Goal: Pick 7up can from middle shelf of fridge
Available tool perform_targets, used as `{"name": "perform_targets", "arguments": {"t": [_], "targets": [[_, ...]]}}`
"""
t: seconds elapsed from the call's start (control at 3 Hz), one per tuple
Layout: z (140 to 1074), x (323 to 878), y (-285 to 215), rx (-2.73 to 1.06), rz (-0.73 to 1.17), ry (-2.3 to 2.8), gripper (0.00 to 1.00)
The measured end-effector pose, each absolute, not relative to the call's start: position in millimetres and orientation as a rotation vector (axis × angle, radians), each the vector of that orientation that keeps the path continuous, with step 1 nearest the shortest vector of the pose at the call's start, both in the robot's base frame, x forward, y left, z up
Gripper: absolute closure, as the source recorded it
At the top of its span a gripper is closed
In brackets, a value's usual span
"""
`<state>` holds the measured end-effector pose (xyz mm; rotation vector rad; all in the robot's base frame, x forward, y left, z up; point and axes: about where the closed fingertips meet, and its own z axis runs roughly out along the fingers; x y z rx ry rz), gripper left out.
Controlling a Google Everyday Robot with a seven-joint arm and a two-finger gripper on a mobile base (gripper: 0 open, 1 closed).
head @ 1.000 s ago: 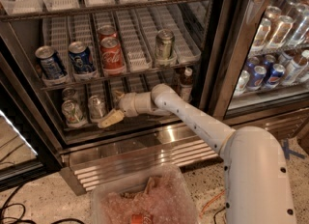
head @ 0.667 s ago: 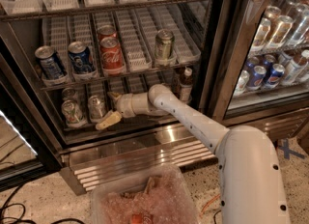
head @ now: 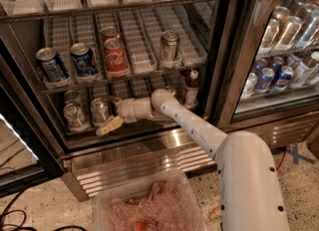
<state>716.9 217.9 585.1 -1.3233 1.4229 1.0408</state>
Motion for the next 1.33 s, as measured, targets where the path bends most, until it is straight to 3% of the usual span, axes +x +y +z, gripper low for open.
{"name": "perform_targets", "arguments": {"t": [1.0,1.33], "targets": [[587.4,714.0,223.4,-1.289,1.121,1.386,0.00],[590.7,708.9,228.3,-1.285,1.154,1.360,0.19]]}}
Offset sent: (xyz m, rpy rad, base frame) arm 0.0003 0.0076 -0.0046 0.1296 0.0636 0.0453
